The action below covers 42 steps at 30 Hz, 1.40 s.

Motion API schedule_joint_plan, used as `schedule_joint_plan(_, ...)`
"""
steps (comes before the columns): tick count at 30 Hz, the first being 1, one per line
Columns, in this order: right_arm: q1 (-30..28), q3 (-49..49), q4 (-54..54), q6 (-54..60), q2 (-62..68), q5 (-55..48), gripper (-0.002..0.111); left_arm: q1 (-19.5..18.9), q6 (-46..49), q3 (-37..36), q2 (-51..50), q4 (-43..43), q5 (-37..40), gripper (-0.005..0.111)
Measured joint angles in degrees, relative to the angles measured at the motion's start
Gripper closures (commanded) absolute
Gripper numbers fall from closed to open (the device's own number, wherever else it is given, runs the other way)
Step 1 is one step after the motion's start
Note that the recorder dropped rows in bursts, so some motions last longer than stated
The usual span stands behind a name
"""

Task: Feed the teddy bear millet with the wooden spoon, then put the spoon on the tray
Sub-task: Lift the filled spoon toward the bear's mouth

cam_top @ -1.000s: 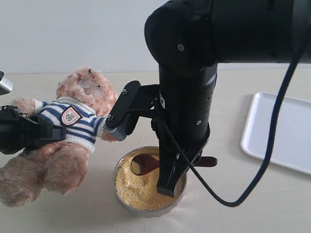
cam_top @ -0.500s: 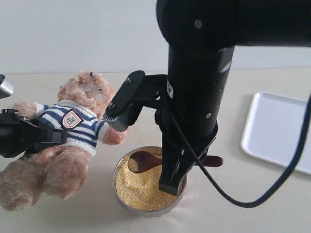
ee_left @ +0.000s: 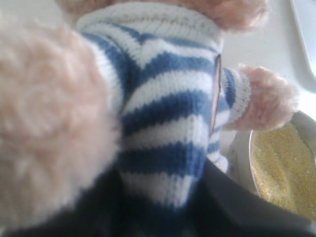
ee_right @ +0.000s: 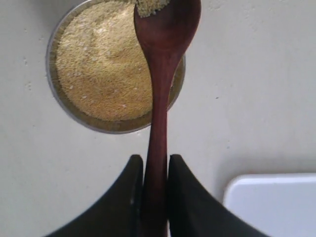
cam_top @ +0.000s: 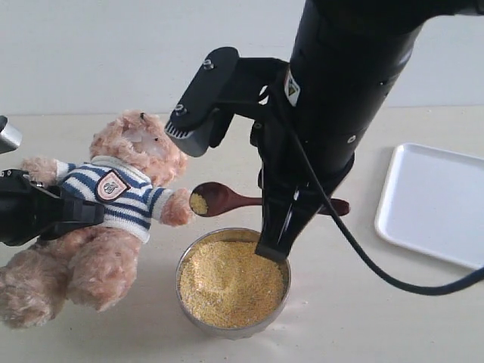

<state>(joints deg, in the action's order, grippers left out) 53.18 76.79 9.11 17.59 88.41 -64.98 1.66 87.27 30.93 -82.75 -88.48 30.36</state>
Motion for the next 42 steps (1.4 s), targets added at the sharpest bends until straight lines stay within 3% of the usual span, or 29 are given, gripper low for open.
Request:
schedule_joint_plan(12, 0.0, 0.0, 1.6, -2.4, 0.2, 13.0, 0.109, 0.0, 0.0, 0.0, 0.0, 0.0, 0.1, 0.102)
schedule_joint_plan(19, -1.4, 1.6, 0.2, -3.3, 0.6, 13.7, 0.109, 0.0, 0.0, 0.0, 0.0, 0.0, 0.2, 0.102)
schedule_joint_plan(28, -9.2, 10.9, -11.8, -2.7, 5.0, 9.9, 0.109, 0.0, 0.0, 0.0, 0.0, 0.0, 0.3, 0.102)
schedule_joint_plan(42, -9.7, 19.0, -19.6, 1.3, 14.3, 8.0, 0.109, 0.0, 0.0, 0.0, 0.0, 0.0, 0.3, 0.102)
